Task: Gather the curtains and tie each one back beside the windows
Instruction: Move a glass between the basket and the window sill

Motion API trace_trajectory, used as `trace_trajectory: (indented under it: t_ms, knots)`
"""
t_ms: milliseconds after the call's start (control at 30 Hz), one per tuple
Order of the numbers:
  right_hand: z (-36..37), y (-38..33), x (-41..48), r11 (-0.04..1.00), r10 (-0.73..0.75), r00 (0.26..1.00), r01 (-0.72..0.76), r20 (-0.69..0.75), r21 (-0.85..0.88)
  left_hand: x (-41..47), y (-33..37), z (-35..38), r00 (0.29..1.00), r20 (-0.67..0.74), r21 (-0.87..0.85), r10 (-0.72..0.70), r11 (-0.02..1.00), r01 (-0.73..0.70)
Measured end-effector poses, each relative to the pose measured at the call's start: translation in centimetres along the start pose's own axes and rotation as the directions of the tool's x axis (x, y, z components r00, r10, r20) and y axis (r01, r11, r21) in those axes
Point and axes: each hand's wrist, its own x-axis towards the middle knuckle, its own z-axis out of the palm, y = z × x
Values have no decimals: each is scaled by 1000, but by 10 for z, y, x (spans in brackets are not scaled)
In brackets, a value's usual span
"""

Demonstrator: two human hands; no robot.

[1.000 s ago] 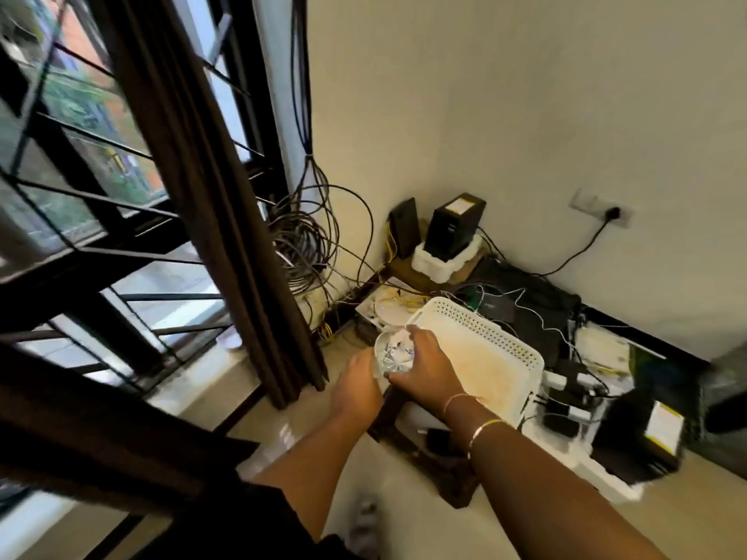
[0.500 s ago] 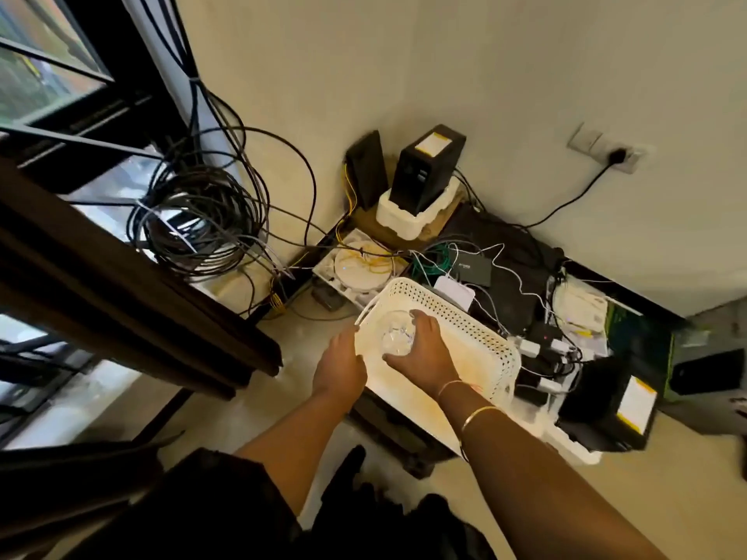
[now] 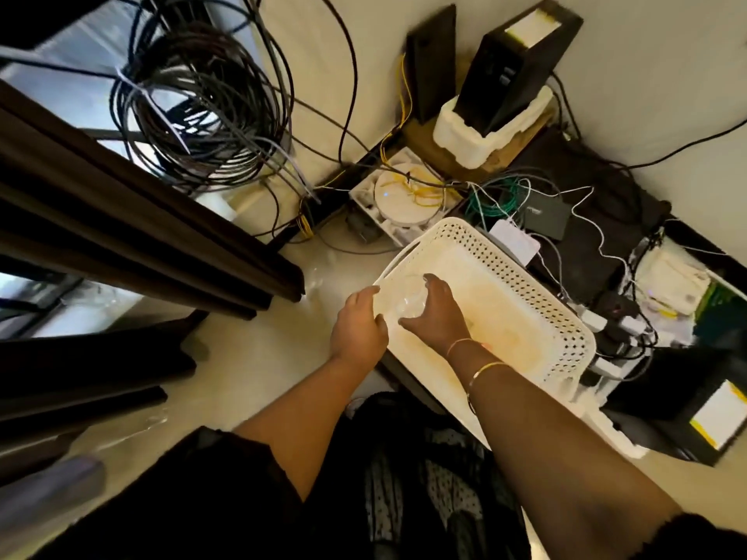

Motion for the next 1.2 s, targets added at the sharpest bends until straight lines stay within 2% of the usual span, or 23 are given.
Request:
trace_trajectory:
  t_ms: [333,500,667,767,833,933,1067,1200]
  knots:
    - [19,12,15,1000,13,1000,-13,13,-25,1,-10,14,1000,-22,-65,-17,998,16]
    - [23,7,8,994,100,989,-96,110,-43,-8,-8,10,999,6,-78,-37,996,37]
    - [9,-16,-7,985,123,992,-119,28,-126,-18,-5,-15,1000,-15,-71,-21,997,20]
    - [-2,-44,-27,990,-17,992,-2,-128,-143,-28,-2,-38,999,-44,-61,-13,998,10]
    - [-7,-66,-41,985,-129,979,108,-159,-132,-38,-1,-57,998,-58,-47,10,999,-13]
    - [-11,-105,-70,957,-276,955,263,-105,-124,-65,-6,-90,992,-123,-27,2,1000,-5]
    - [-3,-160,-101,893,-436,900,430,-20,-131,-94,-13,-136,967,-247,-91,-68,995,47]
    - [21,-223,-137,787,-591,799,601,107,-137,-137,-39,-185,874,-449,-172,-186,978,119]
